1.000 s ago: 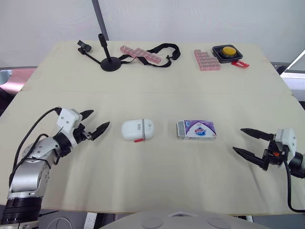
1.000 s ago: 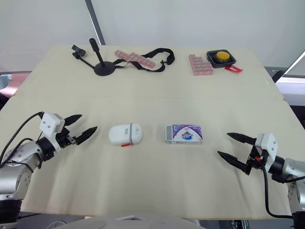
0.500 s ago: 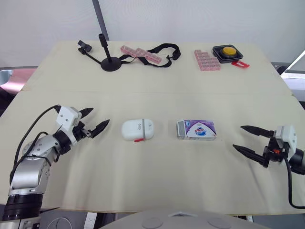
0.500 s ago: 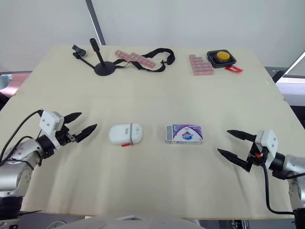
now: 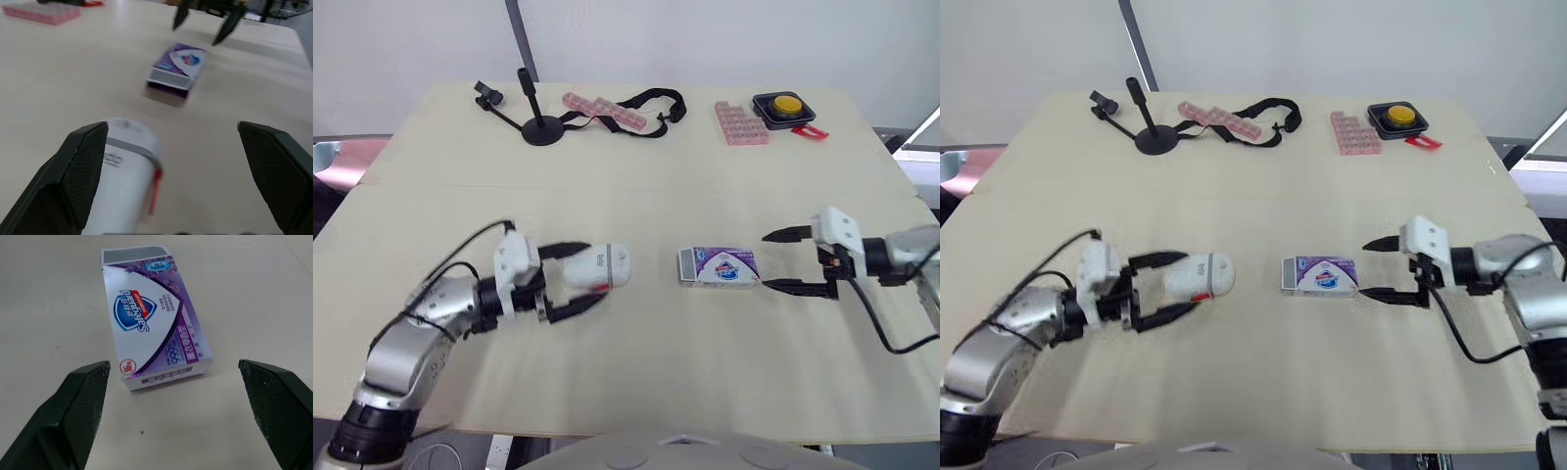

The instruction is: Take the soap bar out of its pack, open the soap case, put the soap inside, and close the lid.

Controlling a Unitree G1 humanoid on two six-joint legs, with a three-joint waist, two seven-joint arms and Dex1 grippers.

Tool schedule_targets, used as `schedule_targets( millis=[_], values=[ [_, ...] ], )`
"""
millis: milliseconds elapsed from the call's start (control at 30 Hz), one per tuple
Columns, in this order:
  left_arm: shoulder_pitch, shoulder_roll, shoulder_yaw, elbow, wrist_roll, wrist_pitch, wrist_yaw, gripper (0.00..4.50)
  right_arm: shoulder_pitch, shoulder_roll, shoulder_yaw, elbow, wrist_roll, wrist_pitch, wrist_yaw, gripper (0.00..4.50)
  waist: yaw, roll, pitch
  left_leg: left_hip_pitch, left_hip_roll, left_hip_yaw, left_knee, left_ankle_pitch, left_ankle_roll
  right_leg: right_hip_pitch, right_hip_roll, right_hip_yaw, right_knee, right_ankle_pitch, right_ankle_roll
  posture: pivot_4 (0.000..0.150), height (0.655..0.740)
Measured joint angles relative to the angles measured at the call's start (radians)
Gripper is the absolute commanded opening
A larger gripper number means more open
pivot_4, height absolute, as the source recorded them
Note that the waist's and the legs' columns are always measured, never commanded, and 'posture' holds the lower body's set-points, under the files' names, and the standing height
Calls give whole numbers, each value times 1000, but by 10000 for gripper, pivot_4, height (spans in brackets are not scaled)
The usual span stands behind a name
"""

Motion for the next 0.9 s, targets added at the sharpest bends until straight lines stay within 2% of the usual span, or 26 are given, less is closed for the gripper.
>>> schedule_targets(
  millis=[133,400,900],
  values=[
    [89,-18,-13,10,55,-99,-11,45000,-78,5,47,65,-49,-17,7,44763,3,0,0,0,0,0,1,0,0,0,0,0,0,0,0,1500,7160],
    [241,-27,5,4,71,-212,-19,45000,-110,24,97,90,-54,-21,63,44763,2,0,0,-1,1,1,1,0,0,-1,0,0,0,0,0,1500,7160],
    [208,-55,-30,-50,73,-187,69,45000,-138,24,123,91,-54,-14,118,44763,-2,0,0,-1,2,1,3,0,0,-2,0,1,2,0,0,1500,7160]
  ],
)
